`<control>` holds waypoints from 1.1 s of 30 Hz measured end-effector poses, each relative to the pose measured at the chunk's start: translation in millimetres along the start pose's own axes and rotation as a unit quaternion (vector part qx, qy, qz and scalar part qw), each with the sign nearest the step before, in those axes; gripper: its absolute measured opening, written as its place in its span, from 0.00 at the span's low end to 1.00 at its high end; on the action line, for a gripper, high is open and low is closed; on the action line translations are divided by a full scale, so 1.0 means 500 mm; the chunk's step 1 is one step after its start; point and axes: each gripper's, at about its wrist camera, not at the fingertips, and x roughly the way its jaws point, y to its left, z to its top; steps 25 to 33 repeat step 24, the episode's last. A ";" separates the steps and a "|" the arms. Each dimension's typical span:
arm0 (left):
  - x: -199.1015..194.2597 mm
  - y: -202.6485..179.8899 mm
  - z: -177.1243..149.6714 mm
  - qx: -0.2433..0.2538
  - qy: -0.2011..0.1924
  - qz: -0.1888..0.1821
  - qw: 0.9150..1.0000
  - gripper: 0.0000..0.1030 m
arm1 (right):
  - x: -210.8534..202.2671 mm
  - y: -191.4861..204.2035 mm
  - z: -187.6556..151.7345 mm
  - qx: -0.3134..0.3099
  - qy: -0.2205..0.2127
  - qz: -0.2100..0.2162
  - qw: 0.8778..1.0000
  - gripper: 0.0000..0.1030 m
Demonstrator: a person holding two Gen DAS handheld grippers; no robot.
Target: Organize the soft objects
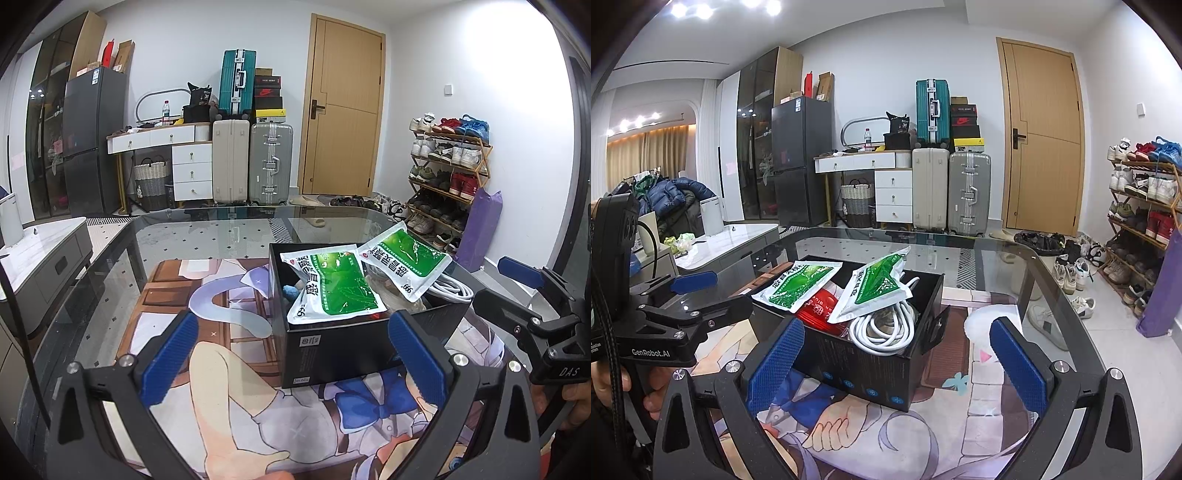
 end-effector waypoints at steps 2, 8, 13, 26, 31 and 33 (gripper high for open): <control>0.000 0.000 0.000 0.000 0.000 0.000 1.000 1.00 | 0.000 0.000 0.000 0.000 0.000 0.000 1.000 0.99; 0.000 0.000 -0.001 0.000 0.000 0.001 1.000 1.00 | 0.000 -0.001 -0.001 0.001 0.000 0.000 1.000 0.99; 0.000 0.000 -0.001 0.001 0.000 0.001 1.000 1.00 | 0.000 -0.002 -0.001 0.001 -0.001 0.001 1.000 0.99; 0.000 -0.001 -0.001 0.001 0.000 0.000 1.000 1.00 | 0.000 -0.003 -0.002 0.001 -0.001 0.000 1.000 0.99; 0.000 -0.001 -0.001 0.001 0.000 0.000 1.000 1.00 | 0.000 -0.003 -0.002 0.001 -0.001 0.000 1.000 0.99; 0.000 -0.001 -0.001 0.001 0.000 0.000 1.000 1.00 | 0.000 -0.003 -0.002 0.001 -0.001 0.000 1.000 0.99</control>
